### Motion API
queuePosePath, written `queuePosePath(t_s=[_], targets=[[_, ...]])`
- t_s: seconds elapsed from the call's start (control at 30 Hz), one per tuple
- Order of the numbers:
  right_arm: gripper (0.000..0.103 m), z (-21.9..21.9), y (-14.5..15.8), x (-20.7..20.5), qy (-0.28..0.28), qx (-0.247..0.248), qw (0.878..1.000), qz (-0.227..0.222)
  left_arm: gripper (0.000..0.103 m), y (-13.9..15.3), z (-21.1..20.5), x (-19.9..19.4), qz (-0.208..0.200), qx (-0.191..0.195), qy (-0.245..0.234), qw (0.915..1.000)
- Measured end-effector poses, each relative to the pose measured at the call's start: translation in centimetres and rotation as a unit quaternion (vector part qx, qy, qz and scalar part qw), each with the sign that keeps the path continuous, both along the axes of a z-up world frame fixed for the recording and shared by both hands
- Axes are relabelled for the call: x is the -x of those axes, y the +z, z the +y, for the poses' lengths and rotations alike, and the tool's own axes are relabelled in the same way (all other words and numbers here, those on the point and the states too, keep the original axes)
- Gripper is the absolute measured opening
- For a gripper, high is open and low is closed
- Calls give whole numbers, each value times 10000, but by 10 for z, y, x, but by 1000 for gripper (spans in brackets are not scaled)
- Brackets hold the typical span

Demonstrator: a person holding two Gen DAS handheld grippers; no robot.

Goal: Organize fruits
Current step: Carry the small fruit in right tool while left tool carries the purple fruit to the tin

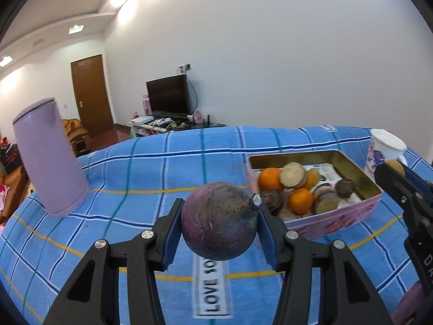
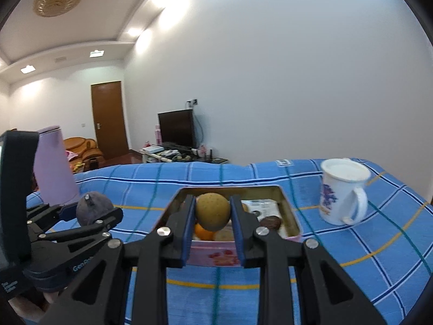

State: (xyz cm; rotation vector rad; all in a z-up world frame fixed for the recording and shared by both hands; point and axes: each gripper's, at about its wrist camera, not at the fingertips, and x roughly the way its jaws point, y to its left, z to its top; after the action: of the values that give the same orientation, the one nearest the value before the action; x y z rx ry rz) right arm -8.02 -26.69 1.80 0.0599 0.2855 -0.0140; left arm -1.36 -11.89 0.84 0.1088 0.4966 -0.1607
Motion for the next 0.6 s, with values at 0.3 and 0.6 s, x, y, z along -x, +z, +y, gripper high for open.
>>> queuePosePath(t_s=[0.3, 0.6], targets=[[29, -26, 1, 5, -303, 115, 9995, -9, 53, 5, -32, -1, -62, 25, -274, 9996], [29, -51, 3, 5, -563, 5, 9984, 36, 53, 4, -54, -8, -6, 55, -419, 9991]])
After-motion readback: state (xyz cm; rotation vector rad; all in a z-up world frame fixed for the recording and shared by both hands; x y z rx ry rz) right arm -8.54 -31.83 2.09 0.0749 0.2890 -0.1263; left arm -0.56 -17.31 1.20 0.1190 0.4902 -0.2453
